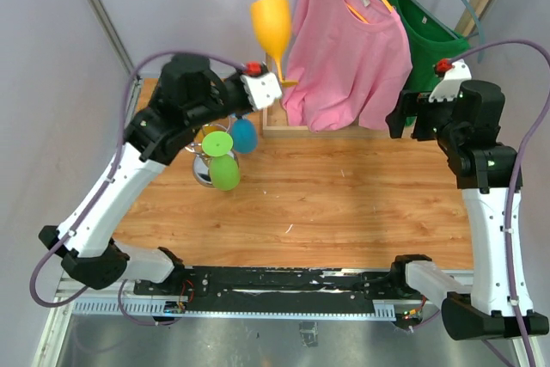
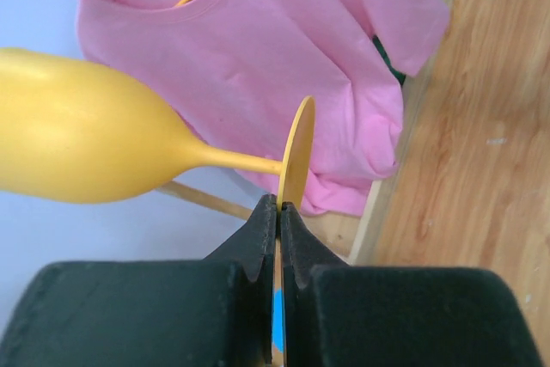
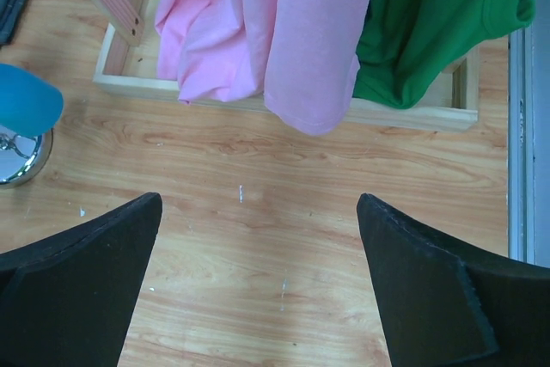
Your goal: Take the wine glass off the wine glass rack
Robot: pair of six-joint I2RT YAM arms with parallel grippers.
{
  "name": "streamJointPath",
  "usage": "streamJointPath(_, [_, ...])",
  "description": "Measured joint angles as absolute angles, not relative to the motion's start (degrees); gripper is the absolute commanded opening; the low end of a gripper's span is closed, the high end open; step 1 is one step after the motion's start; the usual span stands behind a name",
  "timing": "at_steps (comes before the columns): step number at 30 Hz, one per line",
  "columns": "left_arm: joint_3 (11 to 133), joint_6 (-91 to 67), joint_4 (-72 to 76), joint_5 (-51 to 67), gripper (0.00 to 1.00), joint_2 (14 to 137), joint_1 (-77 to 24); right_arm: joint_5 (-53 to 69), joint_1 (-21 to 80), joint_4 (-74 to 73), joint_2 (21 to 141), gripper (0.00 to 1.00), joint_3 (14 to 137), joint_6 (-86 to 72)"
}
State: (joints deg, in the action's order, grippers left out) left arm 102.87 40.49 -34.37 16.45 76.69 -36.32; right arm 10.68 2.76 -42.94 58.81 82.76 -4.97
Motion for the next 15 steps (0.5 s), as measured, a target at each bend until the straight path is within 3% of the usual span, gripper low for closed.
streamJointPath(8, [84.34,59.37,-24.99,3.14,0.0,73.87,-51.2,10.44,2.85,-50.65,63.72,0.99,99.48,-7.22])
streamJointPath(15, [68.88,72.25,-8.69,-3.25,0.0,71.72,-56.9,13.93,2.85,-57.71,69.21,0.99,111.28,-8.91])
